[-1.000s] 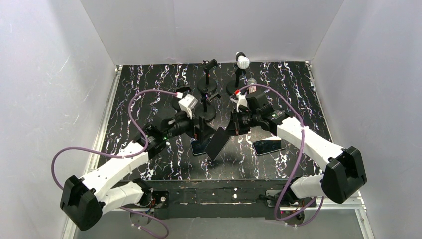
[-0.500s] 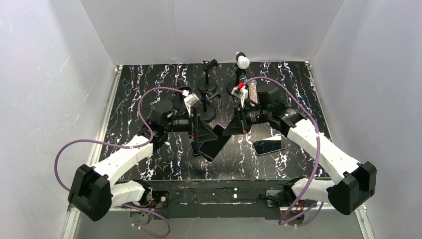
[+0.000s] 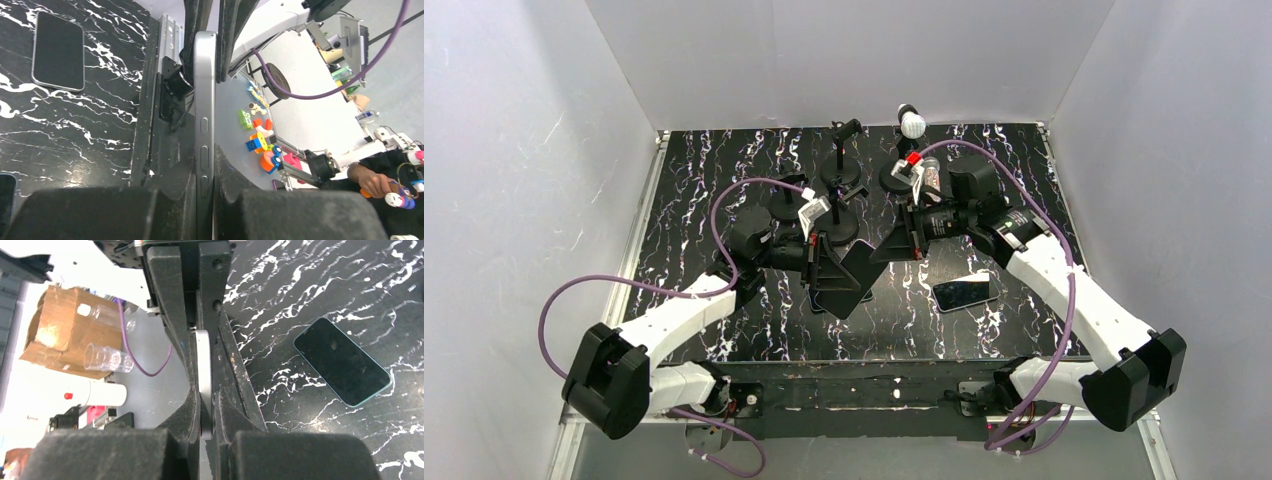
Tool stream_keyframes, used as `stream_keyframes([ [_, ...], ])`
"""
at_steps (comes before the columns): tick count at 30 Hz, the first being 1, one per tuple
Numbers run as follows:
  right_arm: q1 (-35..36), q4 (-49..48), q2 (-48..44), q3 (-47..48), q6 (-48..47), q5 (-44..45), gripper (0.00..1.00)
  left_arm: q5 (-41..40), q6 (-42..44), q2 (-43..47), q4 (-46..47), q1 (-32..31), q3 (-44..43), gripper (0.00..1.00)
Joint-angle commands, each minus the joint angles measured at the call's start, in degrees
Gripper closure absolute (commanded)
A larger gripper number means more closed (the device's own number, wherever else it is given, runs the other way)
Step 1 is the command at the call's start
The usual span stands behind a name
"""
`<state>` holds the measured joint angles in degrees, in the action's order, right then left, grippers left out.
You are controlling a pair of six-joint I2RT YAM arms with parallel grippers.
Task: Place the phone on the phone stand
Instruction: Pick up the phone at the center of the board.
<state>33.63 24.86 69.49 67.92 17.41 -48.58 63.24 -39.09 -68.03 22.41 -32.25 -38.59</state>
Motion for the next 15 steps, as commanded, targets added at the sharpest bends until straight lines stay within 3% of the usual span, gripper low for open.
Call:
stream_keyframes([
  [1,-0.55,-5.64,-1.19,2.90,2.77,-1.70,0.89,-0.48,-1.90,0.80,4.49,-0.09,1.08,1.00],
  [3,-0.55,-6.25,-1.20,2.96,3.35,-0.21,0.80,-1.48,-2.29,0.73,5.33,-0.09,0.92,1.00],
  [9,-2.88,-7.49,-3.71,1.53,6.51,8.02,0.18,-7.77,-0.49,2.89,4.63,-0.09,0.53,1.00],
  [11,-4.57,-9.04,-4.98,0.10,8.61,8.57,0.09,-10.11,-0.39,3.85,5.23,-0.09,0.74,1.00],
  [15,-7.04,-12.25,-5.84,-2.09,11.45,3.65,0.06,-12.67,0.29,5.54,5.52,-0.09,0.39,1.00],
])
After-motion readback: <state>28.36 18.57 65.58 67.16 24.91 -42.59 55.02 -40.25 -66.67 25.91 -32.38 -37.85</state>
